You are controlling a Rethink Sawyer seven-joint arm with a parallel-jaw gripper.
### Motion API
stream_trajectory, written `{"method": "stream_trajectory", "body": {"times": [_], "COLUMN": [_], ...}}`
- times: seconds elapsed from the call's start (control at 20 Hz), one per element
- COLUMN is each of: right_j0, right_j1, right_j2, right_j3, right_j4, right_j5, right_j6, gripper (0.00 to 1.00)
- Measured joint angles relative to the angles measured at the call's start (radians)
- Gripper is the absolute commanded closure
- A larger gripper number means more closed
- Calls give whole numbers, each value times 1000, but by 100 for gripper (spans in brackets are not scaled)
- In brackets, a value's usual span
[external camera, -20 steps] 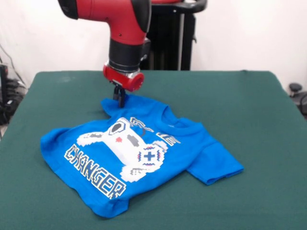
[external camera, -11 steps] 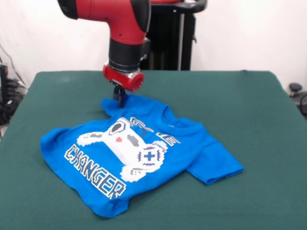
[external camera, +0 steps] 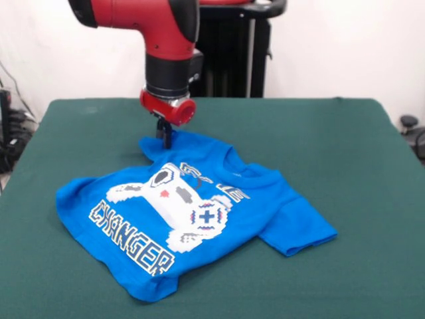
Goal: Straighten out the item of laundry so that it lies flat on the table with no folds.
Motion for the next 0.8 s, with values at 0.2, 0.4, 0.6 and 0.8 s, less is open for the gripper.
{"method": "stream_trajectory", "body": {"times": [0.2, 0.4, 0.6, 0.8], "right_j0": [-16, -44, -59, -78], "right_j1": [-3, -8, -12, -16], "right_j2": [12, 33, 45, 64], "right_j3": [6, 16, 23, 27], "right_j4": [0, 0, 0, 0], "right_j5": [0, 0, 2, 20], "right_j6": [0, 0, 0, 0], "gripper": [100, 100, 100, 100]}}
